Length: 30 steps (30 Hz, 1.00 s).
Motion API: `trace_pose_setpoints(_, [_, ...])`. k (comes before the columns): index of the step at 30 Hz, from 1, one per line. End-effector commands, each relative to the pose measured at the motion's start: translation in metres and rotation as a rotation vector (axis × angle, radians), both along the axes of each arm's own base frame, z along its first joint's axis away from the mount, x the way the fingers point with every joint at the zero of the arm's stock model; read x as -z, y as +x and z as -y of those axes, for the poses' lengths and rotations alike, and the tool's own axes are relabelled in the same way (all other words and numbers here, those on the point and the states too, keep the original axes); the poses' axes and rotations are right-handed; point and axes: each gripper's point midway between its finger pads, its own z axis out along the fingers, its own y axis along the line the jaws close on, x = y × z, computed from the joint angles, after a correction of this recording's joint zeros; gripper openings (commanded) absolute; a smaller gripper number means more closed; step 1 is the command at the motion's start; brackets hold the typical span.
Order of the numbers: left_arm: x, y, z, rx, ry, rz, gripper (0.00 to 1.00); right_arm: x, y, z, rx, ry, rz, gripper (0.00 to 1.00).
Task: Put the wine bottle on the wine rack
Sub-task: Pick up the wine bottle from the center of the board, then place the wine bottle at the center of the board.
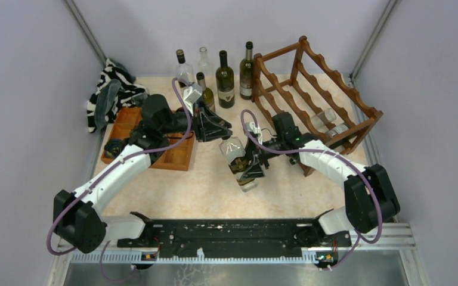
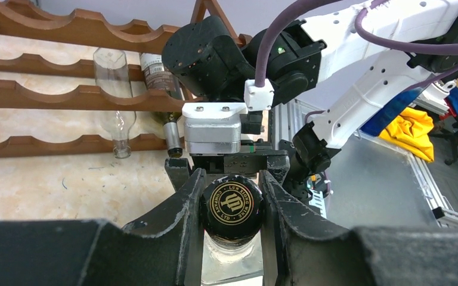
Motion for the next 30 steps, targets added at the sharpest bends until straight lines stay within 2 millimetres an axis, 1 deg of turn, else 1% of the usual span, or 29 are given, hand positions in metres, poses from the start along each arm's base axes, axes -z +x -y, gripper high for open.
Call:
trace_pose_setpoints(1, [-0.018, 0.007, -0.008, -0.043, -0.051, 0.054, 0.02, -0.023, 0.005, -0.006, -0.031, 0.037, 0.119, 0.00])
trace_pose_setpoints(3, [-0.010, 0.012, -0.011, -0.068, -0.030, 0.028, 0.21, -0.022, 0.009, -0.004, -0.015, 0.009, 0.144, 0.00])
trace_pose_setpoints(7, [0.000, 0.018, -0.021, -0.127, 0.008, -0.008, 0.67, -0.017, 0.021, 0.002, 0.018, -0.066, 0.219, 0.00])
trace_pose_setpoints(9, [0.002, 0.021, -0.028, -0.180, 0.035, 0.005, 0.82, -0.014, 0.026, 0.006, 0.031, -0.102, 0.256, 0.00])
trace_pose_setpoints(11, [0.003, 0.026, -0.037, -0.260, 0.064, 0.016, 0.90, -0.013, 0.031, 0.009, 0.043, -0.132, 0.289, 0.00])
trace_pose_setpoints(13, [0.001, 0.030, -0.048, -0.338, 0.087, 0.030, 0.95, -0.013, 0.036, 0.011, 0.053, -0.158, 0.316, 0.00])
trace_pose_setpoints(15, [-0.001, 0.035, -0.062, -0.442, 0.104, 0.036, 0.98, -0.017, 0.043, 0.013, 0.064, -0.182, 0.352, 0.00])
trace_pose_setpoints(18, [0.004, 0.035, -0.080, -0.544, 0.141, 0.030, 0.99, -0.020, 0.053, 0.015, 0.081, -0.220, 0.390, 0.00])
trace_pose_setpoints(20, [0.009, 0.032, -0.087, -0.575, 0.149, 0.028, 0.99, -0.020, 0.060, 0.014, 0.098, -0.241, 0.404, 0.00])
trace_pose_setpoints(24, [0.018, 0.024, -0.092, -0.584, 0.149, 0.010, 0.99, -0.009, 0.062, 0.009, 0.088, -0.283, 0.415, 0.00])
trace_pose_setpoints(30, [0.031, 0.024, -0.095, -0.597, 0.172, -0.006, 0.99, 0.013, 0.066, 0.003, 0.073, -0.359, 0.505, 0.00])
